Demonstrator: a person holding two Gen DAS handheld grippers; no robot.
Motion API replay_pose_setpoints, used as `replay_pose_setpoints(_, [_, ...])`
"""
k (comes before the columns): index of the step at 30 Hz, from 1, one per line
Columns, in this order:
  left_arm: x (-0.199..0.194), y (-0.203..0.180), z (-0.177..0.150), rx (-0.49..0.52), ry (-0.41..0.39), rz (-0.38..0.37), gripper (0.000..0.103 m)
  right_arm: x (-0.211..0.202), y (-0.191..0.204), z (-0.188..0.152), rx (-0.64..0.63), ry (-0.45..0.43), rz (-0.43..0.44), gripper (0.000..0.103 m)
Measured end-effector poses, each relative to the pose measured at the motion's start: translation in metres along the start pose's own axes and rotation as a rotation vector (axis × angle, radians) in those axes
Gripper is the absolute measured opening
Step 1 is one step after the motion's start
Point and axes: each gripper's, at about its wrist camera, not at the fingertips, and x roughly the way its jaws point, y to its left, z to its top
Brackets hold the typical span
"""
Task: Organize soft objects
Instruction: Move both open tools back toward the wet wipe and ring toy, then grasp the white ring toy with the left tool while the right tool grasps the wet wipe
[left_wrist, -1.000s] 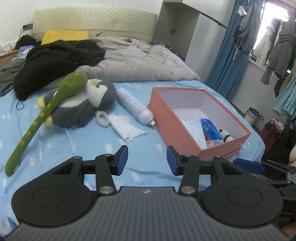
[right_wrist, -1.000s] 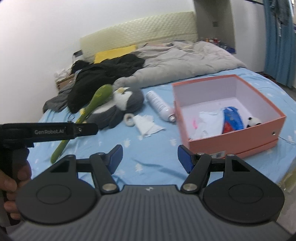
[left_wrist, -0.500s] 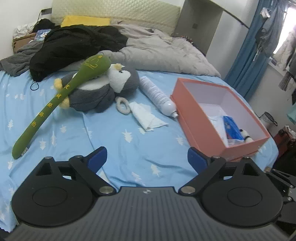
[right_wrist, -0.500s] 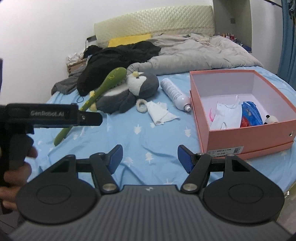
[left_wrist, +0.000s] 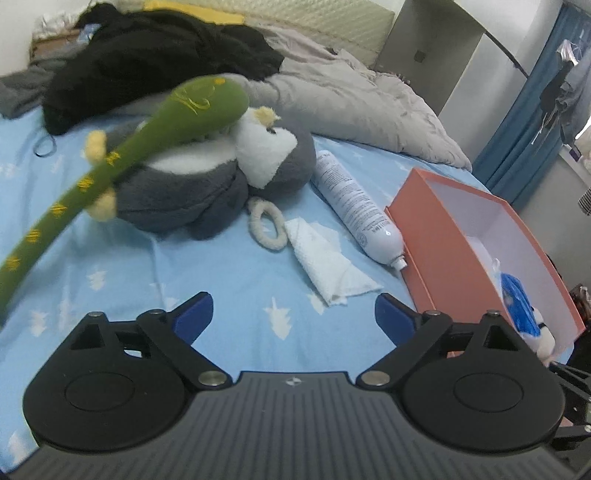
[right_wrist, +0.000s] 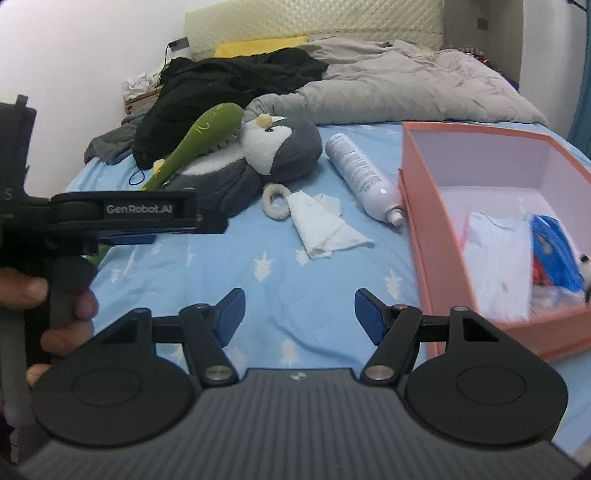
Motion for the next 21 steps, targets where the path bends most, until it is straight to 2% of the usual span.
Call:
replay_pose_setpoints(3, [0.03, 0.008, 0.008, -0.002, 0.005, -0.01, 0.08, 0.03, 0.0, 0.011, -0.01, 0.014, -0.007, 0.068])
replay_pose_setpoints(4, [0.041, 0.011, 0.012, -0.004, 0.013, -0.03, 0.069, 0.041, -0.001, 0.014, -0.014, 0.017, -0.009, 0.068])
replay_pose_setpoints(5, [0.051, 0.013, 0.014, -0.004, 0.023, -0.031, 0.063, 0.052, -0.001, 0.018, -0.021, 0.017, -0.013, 0.068])
replay_pose_setpoints(14, [0.13, 0.037, 0.036, -0.047, 0.029, -0.053, 0.05, 0.143, -0.011, 0.034, -0.037, 0.034, -0.047, 0.067])
replay_pose_setpoints(18, [0.158, 0.043, 0.043, -0.065, 0.036, -0.052, 0.045, 0.17, -0.013, 0.036, -0.053, 0.041, -0.066, 0.067])
replay_pose_setpoints(21, [0.172, 0.044, 0.048, -0.078, 0.031, -0.06, 0.044, 0.183, -0.017, 0.038, -0.06, 0.042, -0.069, 0.063])
